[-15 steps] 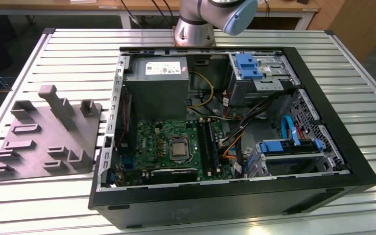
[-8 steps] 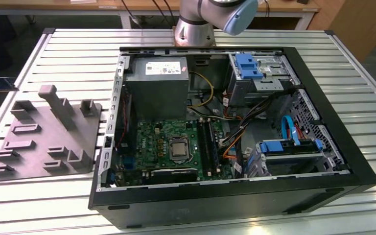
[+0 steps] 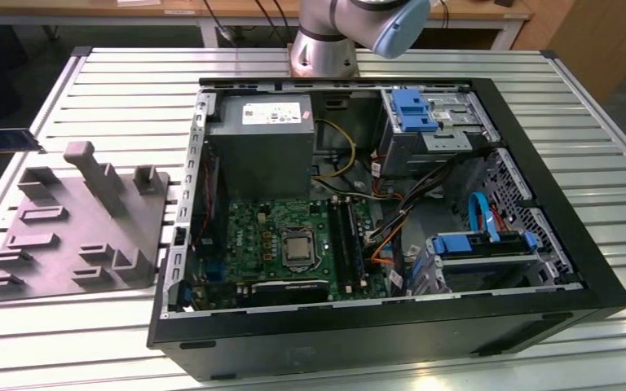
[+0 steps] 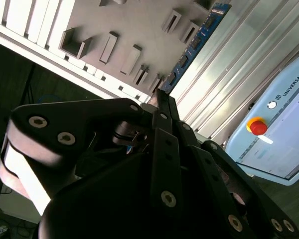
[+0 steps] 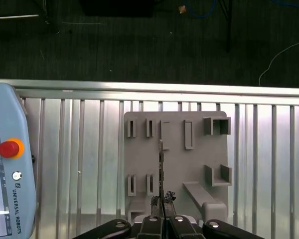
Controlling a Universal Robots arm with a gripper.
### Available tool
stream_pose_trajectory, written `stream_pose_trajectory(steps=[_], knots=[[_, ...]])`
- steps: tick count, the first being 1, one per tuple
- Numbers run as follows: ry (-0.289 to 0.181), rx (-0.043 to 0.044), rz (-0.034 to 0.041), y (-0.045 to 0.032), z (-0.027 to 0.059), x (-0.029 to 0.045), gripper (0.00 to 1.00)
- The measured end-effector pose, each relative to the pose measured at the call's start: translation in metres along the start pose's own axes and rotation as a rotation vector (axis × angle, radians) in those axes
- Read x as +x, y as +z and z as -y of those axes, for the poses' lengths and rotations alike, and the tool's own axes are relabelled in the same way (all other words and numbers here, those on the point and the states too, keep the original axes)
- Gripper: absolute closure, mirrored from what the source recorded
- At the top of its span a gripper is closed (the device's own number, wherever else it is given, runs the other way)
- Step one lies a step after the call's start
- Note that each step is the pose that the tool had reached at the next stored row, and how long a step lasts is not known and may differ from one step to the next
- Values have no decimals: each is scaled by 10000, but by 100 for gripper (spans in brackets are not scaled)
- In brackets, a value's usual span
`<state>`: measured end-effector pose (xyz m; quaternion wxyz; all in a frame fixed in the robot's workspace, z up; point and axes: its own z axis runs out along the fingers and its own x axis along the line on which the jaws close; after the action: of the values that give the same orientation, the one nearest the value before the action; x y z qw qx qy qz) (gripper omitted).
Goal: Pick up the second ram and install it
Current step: 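Pick up the second ram and move it above second insertion slot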
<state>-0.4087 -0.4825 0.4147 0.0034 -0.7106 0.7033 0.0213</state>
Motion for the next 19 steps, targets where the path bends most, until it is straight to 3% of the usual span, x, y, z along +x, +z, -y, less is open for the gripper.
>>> stream_pose_trajectory(steps=[19], knots=[[0, 0, 7, -6, 237, 2, 89]])
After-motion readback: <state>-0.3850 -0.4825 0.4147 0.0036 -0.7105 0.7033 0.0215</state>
